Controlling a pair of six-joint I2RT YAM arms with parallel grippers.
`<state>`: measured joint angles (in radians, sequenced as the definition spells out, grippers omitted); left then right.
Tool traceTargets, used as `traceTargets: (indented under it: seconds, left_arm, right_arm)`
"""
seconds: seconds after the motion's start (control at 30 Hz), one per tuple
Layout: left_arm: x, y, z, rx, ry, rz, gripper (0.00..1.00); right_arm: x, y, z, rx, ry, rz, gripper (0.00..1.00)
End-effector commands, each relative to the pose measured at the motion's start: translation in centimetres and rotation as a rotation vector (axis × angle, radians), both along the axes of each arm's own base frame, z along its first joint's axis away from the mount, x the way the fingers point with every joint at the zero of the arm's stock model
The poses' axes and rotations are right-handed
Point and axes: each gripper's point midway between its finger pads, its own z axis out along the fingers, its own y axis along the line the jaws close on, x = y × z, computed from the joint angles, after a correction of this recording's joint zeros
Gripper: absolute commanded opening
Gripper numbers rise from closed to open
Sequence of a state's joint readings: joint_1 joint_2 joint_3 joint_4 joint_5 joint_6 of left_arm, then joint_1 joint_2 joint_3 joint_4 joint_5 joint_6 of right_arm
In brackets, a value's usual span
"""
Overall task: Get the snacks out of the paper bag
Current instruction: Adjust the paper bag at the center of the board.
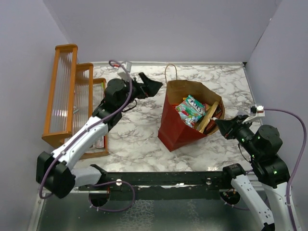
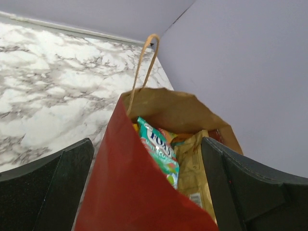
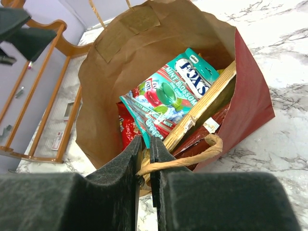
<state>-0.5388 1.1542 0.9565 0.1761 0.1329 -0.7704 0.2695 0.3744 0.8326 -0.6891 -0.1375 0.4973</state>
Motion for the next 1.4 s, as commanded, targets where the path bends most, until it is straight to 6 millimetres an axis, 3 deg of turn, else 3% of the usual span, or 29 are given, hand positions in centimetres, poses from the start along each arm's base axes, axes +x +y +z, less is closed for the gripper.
traceTargets:
  seconds: [0.0,0.2,0.3,0.37,0.53,0.67,0.77,0.8,1.07,1.2,1.37]
  left_arm:
    - [2.2,-3.4,1.6,-0.014,0.014,-0.098,0.97]
    - [5.3,-6.4,2.5,0.017,-0.028,-0.167,0.93]
    - [5.8,-7.9,1.7,0.021,-0.026,-0.234,0.82]
    - [6.0,-8.8,3.2,-0.016,-0.067,-0.273,0.76]
    - [7.5,-9.8,1.0,0.011,0.009,-0.280,0.67]
    - [8.6,-10.5,-0.6,0.032,0.038,-0.287,0.55]
    - [8.9,-11.3,-1.0,0.042,0.057,-0.329,0.28]
    - [8.8,-11.6,-1.0,0.041,0.058,-0.348,0.25]
    - [6.7,-13.0,0.0,-0.061,0.023,-0.495,0.25]
    - [7.1,-12.1,1.2,-0.094,0.007,-0.505,0.14]
    - [7.7,-7.8,5.0,-0.167,-0.042,-0.474,0.00]
  right_arm:
    - [0.0,-0.7,0.2,0.001,-0.012,-0.044,0.14]
    - [-0.5,-0.8,0.6,0.017,-0.053,-0.040,0.18]
    - [-0.8,-0.8,0.9,0.019,-0.064,-0.037,0.18]
    - [-0.9,-0.8,1.0,0.021,-0.069,-0.035,0.18]
    - [-1.0,-0.9,1.1,0.017,-0.070,-0.034,0.18]
    - [-0.8,-0.8,1.3,0.008,-0.068,-0.030,0.18]
    - [-0.7,-0.8,1.3,0.002,-0.059,-0.032,0.18]
    - [-0.7,-0.9,1.2,0.001,-0.055,-0.034,0.18]
    - [-0.9,-1.0,0.8,0.005,-0.044,-0.040,0.18]
    - [-0.8,-0.8,0.8,-0.003,-0.034,-0.030,0.18]
    - [-0.8,0.4,1.3,-0.026,-0.057,0.051,0.21]
